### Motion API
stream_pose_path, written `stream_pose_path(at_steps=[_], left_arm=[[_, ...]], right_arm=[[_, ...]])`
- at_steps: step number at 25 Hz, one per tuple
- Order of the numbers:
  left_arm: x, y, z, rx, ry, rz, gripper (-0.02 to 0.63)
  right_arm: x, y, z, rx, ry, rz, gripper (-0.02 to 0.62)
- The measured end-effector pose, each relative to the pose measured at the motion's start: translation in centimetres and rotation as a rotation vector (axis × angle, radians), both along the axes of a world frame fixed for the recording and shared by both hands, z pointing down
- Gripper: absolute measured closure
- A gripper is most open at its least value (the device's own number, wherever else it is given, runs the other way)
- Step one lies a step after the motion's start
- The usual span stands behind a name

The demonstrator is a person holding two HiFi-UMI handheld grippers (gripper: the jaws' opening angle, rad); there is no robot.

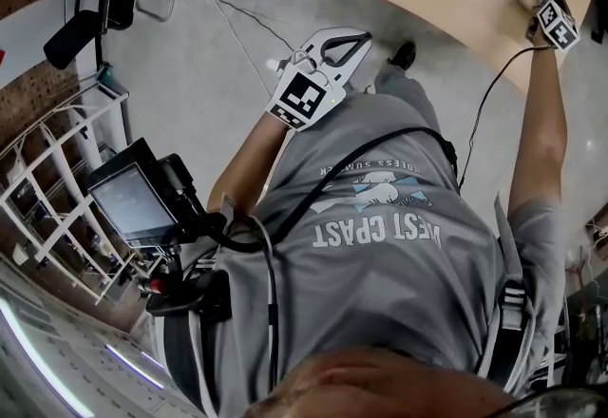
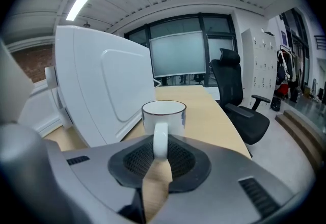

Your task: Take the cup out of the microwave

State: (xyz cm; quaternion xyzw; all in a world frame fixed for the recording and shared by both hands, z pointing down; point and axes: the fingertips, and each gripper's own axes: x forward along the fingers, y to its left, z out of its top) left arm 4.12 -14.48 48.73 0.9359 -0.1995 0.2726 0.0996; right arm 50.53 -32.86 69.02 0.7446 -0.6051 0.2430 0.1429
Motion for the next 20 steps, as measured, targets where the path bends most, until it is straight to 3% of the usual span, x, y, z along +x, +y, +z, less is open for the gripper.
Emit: stream_pose_path(at_steps=[4, 9, 14, 17, 20], left_arm=[[0.2, 0.1, -0.1, 0.006, 0.003, 0.015, 0.563], [0.3, 0.0, -0.3, 0.023, 0.006, 0.032, 0.563], [0.2, 0.1, -0.3, 0.032, 0.013, 0.045, 0.563], [0.0, 0.2, -0.3, 0.041, 0.024, 0.059, 0.563], [-0.5, 0.4, -0.3, 0.048, 0.025, 0.056, 0.563]], right_arm=[[-0.6, 0.6, 1.0, -0.052, 0.036, -0.036, 0.527], [-1.5, 0.9, 2.3, -0.127, -0.005, -0.08, 0.526], [-1.8, 2.1, 3.1, -0.18, -0.053, -0.058, 0.523], [-2.0, 2.8, 2.7, -0.165, -0.107, -0.049, 0.523], [-0.6, 3.1, 2.0, -0.154, -0.044, -0.007, 0.523]])
